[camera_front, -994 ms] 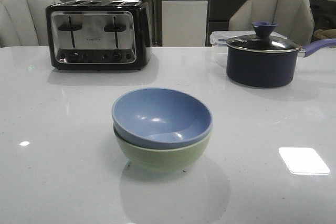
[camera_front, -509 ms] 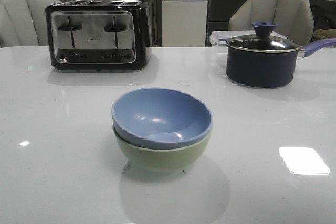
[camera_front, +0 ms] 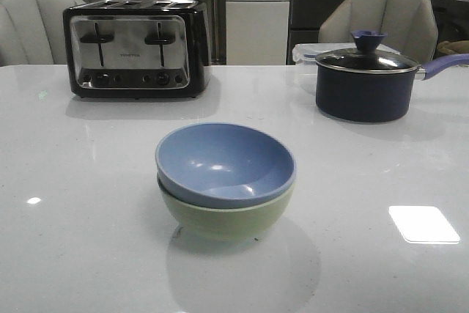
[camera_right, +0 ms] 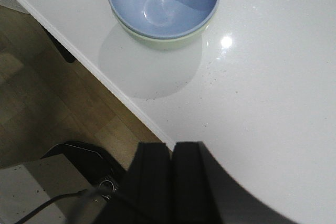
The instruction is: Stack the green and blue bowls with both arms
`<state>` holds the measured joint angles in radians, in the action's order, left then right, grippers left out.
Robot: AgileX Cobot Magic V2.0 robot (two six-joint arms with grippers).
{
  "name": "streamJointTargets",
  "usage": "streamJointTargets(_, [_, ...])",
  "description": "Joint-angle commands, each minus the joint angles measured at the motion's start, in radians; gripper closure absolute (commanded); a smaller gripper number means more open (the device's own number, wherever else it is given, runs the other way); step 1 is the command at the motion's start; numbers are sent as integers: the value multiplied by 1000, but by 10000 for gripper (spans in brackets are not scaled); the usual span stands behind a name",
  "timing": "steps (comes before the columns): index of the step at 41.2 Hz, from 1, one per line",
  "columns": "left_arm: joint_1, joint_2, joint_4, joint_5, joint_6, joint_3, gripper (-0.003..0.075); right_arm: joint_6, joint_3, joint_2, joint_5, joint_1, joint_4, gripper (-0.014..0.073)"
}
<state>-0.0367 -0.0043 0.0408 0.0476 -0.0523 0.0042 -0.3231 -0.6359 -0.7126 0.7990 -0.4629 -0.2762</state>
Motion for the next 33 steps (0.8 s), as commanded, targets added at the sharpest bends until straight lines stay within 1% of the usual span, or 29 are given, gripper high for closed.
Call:
streamJointTargets(1, [1, -22, -2, -108, 10, 5, 627, -9, -27, 4, -47, -2, -17, 566])
streamJointTargets(8, [-3, -22, -2, -105, 10, 5, 627, -9, -27, 4, -47, -2, -17, 566])
streamJointTargets(16, [-49, -22, -2, -105, 10, 5, 627, -9, -27, 4, -47, -2, -17, 566])
streamJointTargets(33, [-49, -21, -2, -105, 10, 5, 627, -9, -27, 4, -47, -2, -17, 566])
